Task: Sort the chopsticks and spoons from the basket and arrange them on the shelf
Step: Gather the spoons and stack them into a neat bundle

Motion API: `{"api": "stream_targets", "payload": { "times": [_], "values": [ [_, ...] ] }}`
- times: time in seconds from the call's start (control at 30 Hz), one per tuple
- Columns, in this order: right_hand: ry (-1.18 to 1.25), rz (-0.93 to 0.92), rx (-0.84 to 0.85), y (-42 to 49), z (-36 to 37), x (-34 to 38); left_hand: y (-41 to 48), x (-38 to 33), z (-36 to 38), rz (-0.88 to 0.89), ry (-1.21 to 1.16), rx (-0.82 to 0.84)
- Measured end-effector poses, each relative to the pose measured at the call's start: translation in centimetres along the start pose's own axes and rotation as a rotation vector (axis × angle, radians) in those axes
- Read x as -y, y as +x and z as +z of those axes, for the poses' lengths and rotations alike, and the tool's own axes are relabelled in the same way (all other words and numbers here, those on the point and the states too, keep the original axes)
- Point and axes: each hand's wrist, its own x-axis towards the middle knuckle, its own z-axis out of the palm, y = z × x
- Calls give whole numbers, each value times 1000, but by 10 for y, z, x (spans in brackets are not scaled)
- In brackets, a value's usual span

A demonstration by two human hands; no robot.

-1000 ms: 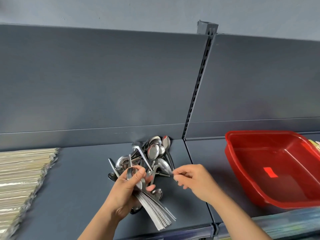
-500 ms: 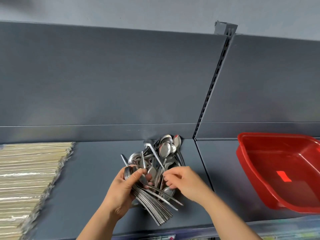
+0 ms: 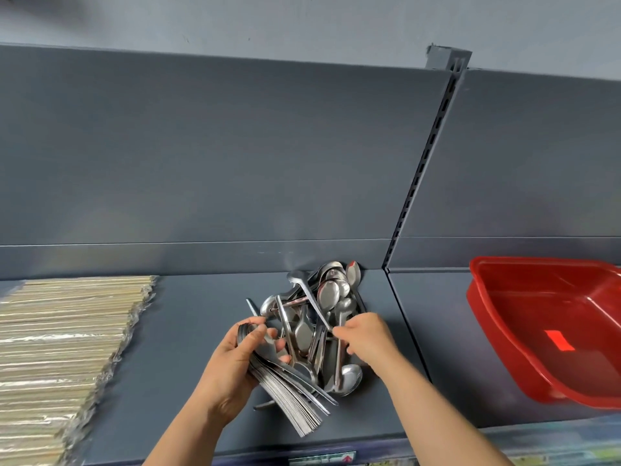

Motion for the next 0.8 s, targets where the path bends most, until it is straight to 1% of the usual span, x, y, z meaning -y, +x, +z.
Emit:
{"api": "stream_targets", "payload": {
  "times": [0.1,0.17,0.23,0.33,0.5,0.6,0.67,0.7,0.73,0.8],
  "values": [
    [128,-126,-79,-4,-14,-2,3,-3,8,-6,38,2],
    [164,-215,-69,-10,-24,2,7,-5,15,1,53,1],
    [192,-285,17,-18,-30,7,11,-7,22,4,75,34],
    [274,-313,170,-29,-31,12,15,-10,32,7,110,91],
    [123,-437,239,-35,-21,26,21,-10,41,12,95,130],
    [37,-465,307,-36,-19,28,24,-9,39,22,78,101],
    [57,-433,351,-34,-21,30,25,-9,36,35,66,92],
    [96,-395,349,-33,-22,31,26,-10,35,41,69,87],
    [120,-366,307,-29,-21,31,26,-10,33,46,75,80],
    [55,-377,92,-16,-19,28,28,-12,29,62,67,58]
  ]
}}
